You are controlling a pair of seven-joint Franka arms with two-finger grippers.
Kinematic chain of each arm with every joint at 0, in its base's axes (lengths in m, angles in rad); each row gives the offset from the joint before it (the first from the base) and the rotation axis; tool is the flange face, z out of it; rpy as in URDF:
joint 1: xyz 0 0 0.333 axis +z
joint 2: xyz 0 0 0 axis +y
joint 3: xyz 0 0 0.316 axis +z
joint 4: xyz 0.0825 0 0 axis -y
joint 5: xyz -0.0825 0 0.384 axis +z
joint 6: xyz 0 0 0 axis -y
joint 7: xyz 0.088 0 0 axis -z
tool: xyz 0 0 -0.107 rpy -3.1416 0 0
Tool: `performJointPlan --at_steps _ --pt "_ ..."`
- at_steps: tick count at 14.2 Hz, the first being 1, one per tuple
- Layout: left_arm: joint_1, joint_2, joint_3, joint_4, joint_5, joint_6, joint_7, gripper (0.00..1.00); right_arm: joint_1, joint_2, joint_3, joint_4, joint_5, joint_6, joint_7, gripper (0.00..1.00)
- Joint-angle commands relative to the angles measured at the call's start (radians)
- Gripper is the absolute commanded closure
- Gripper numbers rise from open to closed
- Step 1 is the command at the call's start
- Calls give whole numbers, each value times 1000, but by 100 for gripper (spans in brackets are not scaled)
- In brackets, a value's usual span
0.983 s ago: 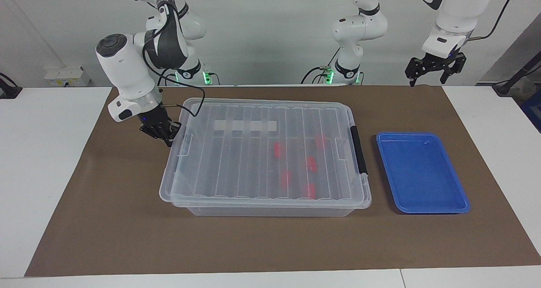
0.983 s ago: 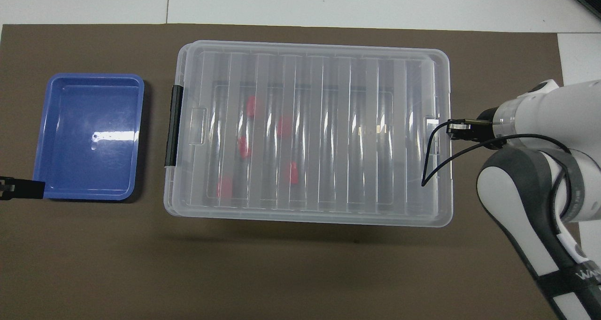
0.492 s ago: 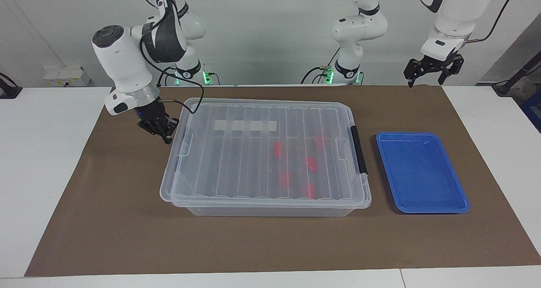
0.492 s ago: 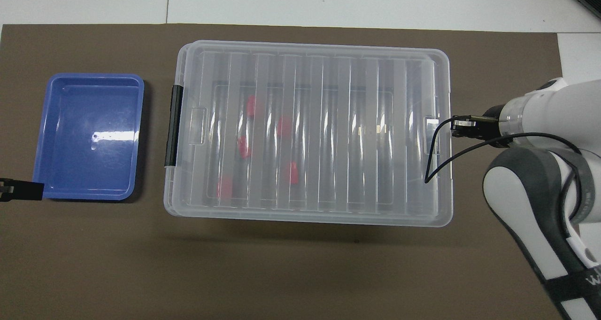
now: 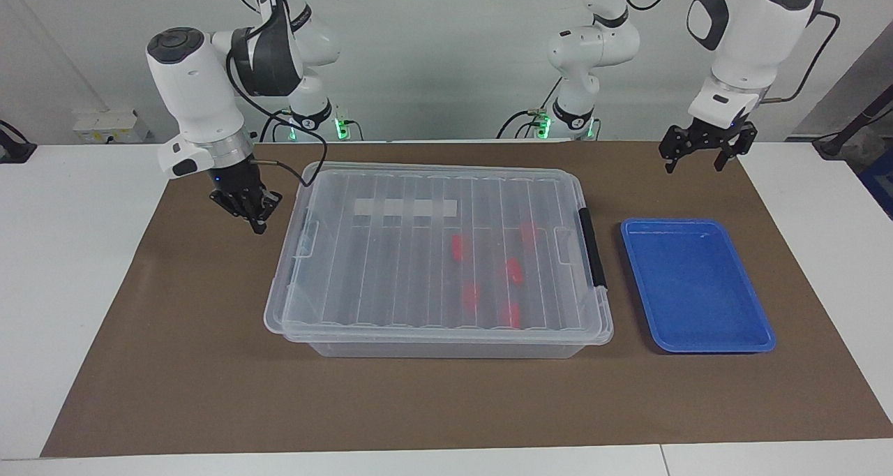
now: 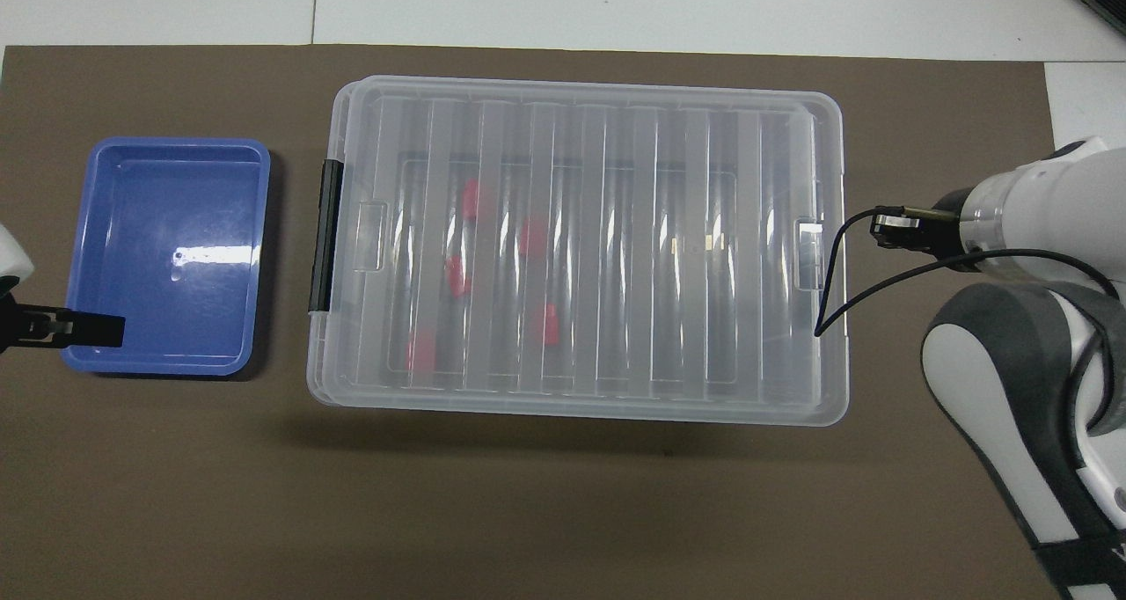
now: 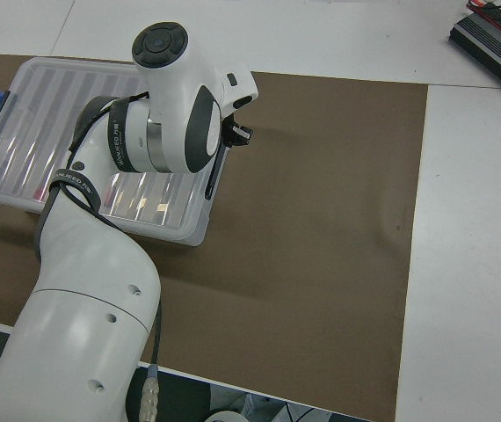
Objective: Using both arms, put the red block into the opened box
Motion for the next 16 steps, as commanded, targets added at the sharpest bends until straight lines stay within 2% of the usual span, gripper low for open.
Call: performJointPlan --at_steps 1,2,3,4,6,8,9,12,16 --pt "-79 172 63 236 -15 -147 -9 0 -21 -8 -2 58 -18 -105 31 53" --pt "-154 256 144 391 -15 -254 -9 0 -33 -22 -2 55 -18 -111 28 1" --pt "-223 292 207 477 -15 -331 -9 0 -45 -39 -2 58 -16 -126 25 0" --pt "-239 281 211 474 -13 -375 -9 0 -61 -53 -2 58 -3 -145 22 0" --pt "-232 251 188 397 -13 -342 -18 0 -70 -79 -3 55 1 -163 22 0" --pt "-233 240 153 399 -13 -293 -34 0 -93 -97 -11 64 1 -203 21 0" --pt "-209 220 96 389 -13 -264 -93 0 -99 -96 -18 86 1 -221 16 0" --pt "-198 208 76 376 -13 -272 -159 0 -107 -32 -22 236 -5 -300 16 0" --pt "-190 203 80 392 -18 -297 -169 0 -102 14 -18 340 -19 -381 -51 0"
